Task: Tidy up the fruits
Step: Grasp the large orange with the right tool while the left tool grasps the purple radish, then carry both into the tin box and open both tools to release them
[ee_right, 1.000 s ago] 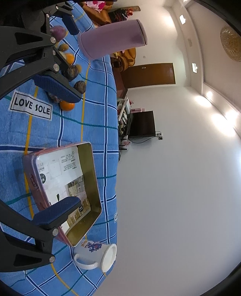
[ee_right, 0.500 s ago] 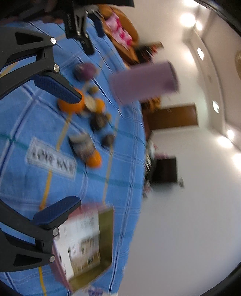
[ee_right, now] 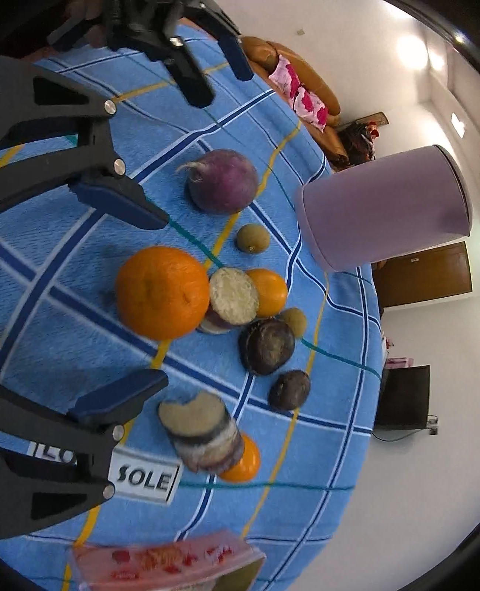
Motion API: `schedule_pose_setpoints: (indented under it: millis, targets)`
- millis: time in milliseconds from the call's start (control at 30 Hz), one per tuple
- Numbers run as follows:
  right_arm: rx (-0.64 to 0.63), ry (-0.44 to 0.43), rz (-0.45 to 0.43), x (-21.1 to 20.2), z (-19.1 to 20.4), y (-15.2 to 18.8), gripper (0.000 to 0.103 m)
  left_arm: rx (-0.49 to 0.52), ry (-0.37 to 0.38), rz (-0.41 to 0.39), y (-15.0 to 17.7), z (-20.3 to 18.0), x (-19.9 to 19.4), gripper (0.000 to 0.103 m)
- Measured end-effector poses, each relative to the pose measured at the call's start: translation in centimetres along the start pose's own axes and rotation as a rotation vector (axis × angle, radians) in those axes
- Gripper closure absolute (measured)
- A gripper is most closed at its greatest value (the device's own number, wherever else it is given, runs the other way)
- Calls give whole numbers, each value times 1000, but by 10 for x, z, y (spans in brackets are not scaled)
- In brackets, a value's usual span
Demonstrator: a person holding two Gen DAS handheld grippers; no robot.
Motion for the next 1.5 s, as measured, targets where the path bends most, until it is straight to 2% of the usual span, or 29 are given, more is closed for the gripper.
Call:
schedule_pose_setpoints:
  millis: [33, 100, 167, 400, 567, 667, 733, 800, 967, 1067, 1167, 1333, 1500]
  targets:
    - [3, -9, 6, 2, -1, -1, 30, 0, 7, 1, -2, -3, 2, 0]
    - [6, -22, 12, 4, -3, -1, 46, 7, 21, 8, -6, -11, 8, 0]
    - [-12, -23, 11, 4, -2, -1, 53, 24, 28, 17, -10, -18, 13, 0]
    - [21, -58, 3, -8, -15, 6, 54, 25, 49, 93, -11, -35, 46, 1]
    - [51, -50, -63, -31, -36, 9, 54, 0, 42, 153, -4, -32, 69, 10]
    - [60, -11, -127, -45, -51, 5, 54, -31, 44, 182, 2, -27, 80, 21]
    - [65, 15, -162, -53, -61, 1, 54, -55, 63, 203, 6, -24, 84, 37]
    - [68, 31, -190, -59, -69, -4, 54, -68, 88, 192, 5, -24, 83, 47]
    - [78, 58, -227, -68, -80, -12, 54, -88, 84, 176, 5, -23, 80, 48]
    - [90, 80, -252, -76, -91, -15, 54, -99, 78, 121, -3, -24, 72, 48]
    - [81, 146, -290, -85, -109, -13, 54, -92, 94, 68, -14, -33, 61, 48]
    - [90, 282, -333, -100, -153, -5, 54, -36, 132, -19, -38, -68, 47, 48]
    - [151, 352, -334, -107, -198, 1, 54, 16, 194, -51, -57, -114, 48, 48]
Point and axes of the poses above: each gripper's, at about its wrist camera, not at the fingertips, and x roughly the way its jaws point, z to its left, y to its underside, the point moved 9 cm from there along x, roughly the way its jaws point, and after that the axes turned 12 degrees about y, right-handed, at the moved point
